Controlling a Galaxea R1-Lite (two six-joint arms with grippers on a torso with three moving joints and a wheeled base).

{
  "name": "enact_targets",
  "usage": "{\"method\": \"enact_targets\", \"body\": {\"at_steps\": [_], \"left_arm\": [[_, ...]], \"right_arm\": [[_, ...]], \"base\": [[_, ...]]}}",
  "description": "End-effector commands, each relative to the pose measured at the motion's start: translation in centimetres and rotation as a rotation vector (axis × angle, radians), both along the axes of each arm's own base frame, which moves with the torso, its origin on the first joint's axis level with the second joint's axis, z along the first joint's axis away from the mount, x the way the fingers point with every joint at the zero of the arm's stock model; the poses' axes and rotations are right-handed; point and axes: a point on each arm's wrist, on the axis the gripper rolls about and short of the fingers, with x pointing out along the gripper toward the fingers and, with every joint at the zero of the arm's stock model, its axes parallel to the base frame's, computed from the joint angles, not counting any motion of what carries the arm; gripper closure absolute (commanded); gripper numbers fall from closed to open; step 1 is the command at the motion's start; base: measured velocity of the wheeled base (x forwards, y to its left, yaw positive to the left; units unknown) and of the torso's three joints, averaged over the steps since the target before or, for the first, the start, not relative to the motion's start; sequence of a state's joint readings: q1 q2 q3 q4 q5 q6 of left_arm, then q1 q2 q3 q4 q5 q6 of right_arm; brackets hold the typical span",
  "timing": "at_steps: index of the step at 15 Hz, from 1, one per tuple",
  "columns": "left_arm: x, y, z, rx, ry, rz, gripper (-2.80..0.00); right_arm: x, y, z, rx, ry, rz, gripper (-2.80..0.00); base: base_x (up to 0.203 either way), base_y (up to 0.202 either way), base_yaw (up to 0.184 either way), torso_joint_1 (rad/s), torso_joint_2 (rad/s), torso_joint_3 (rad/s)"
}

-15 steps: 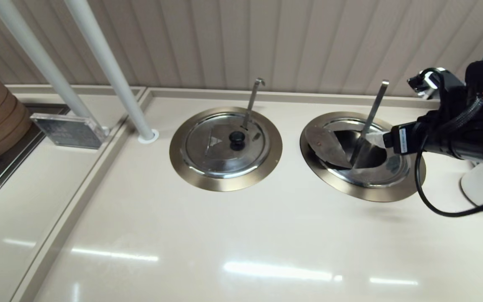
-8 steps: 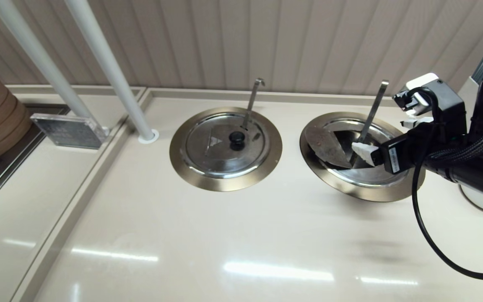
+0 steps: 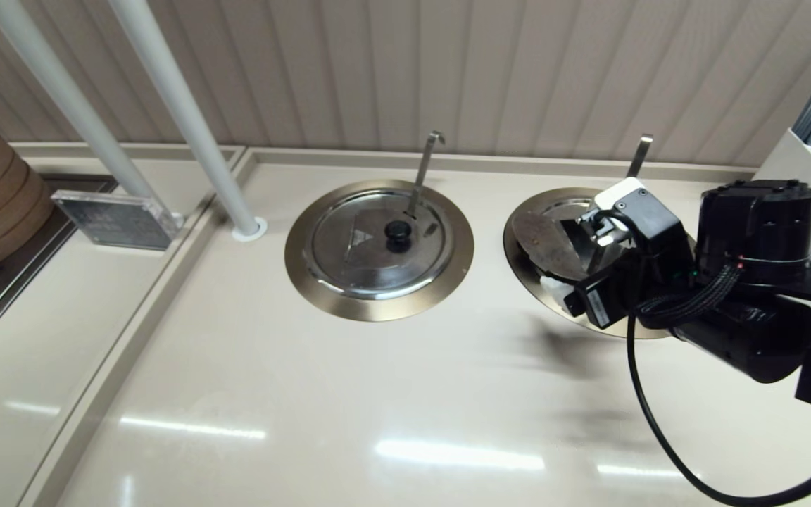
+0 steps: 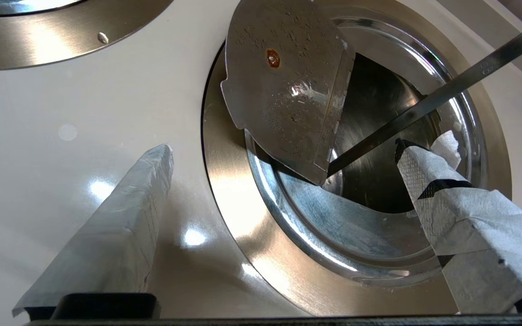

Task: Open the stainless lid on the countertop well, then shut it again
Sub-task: Close the lid

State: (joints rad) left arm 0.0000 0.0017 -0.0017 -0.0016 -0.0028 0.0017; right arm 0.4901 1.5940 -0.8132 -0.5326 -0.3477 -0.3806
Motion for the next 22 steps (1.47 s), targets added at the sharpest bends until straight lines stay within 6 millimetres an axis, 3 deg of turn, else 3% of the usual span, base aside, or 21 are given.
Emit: {"method": "enact_targets", "body": {"at_steps": [1, 7, 22], "left_arm": [[0.0, 0.0, 0.0, 0.0, 0.002, 0.0, 0.0], [0.0, 0.0, 0.0, 0.0, 0.002, 0.0, 0.0], [0.0, 0.0, 0.0, 0.0, 0.002, 0.0, 0.0]], "right_arm": [[1.0, 0.9, -2.1, -0.036, 0.023, 0.002, -2.8], [2.1, 2.1, -4.5, -0.068, 0.043, 0.012, -2.8], [5.6, 1.0, -3.7, -0.003, -0.071, -0.074, -2.8]], "base": [[0.0, 0.0, 0.0, 0.0, 0.0, 0.0], [0.0, 0.0, 0.0, 0.0, 0.0, 0.0], [0.0, 0.0, 0.0, 0.0, 0.0, 0.0]]}}
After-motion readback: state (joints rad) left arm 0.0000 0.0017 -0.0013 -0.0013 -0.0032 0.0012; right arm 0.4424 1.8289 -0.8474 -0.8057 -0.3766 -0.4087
